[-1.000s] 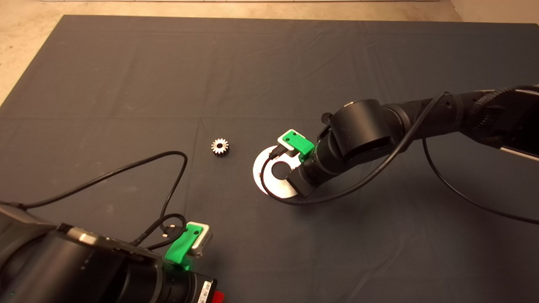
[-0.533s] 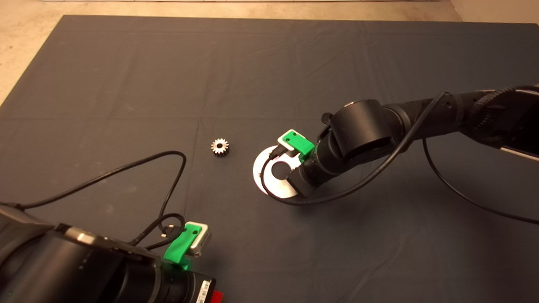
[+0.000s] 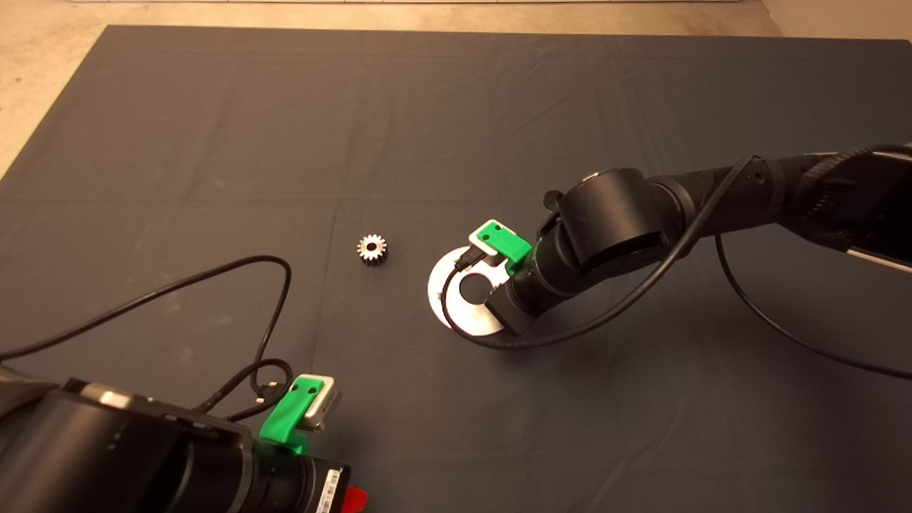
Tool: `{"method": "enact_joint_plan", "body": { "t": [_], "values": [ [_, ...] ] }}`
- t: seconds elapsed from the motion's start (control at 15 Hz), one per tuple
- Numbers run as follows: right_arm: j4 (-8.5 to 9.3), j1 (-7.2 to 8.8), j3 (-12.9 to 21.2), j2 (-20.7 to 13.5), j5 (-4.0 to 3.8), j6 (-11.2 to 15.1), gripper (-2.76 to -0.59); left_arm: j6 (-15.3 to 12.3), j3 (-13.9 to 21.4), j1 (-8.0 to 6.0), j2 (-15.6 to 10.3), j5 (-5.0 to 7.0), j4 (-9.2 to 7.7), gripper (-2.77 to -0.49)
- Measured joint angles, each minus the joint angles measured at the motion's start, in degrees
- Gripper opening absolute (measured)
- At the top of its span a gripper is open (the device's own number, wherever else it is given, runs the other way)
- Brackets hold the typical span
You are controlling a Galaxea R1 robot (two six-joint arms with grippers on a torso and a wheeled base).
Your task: Install three planetary gears onto the carrier pins
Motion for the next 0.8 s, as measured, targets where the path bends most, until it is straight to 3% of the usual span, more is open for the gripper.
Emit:
{"method": "enact_joint_plan", "body": {
  "t": [0.67, 0.8],
  "values": [
    [-0.02, 0.00, -0.8, 0.0, 0.07, -0.7, -2.44, 0.0, 0.0, -0.02, 0.0, -0.09, 0.00, -1.77],
    [-0.02, -0.02, -0.8, 0.0, 0.07, -0.7, -2.44, 0.1, 0.0, -0.62, 0.0, -0.11, 0.00, -1.77]
  ]
}}
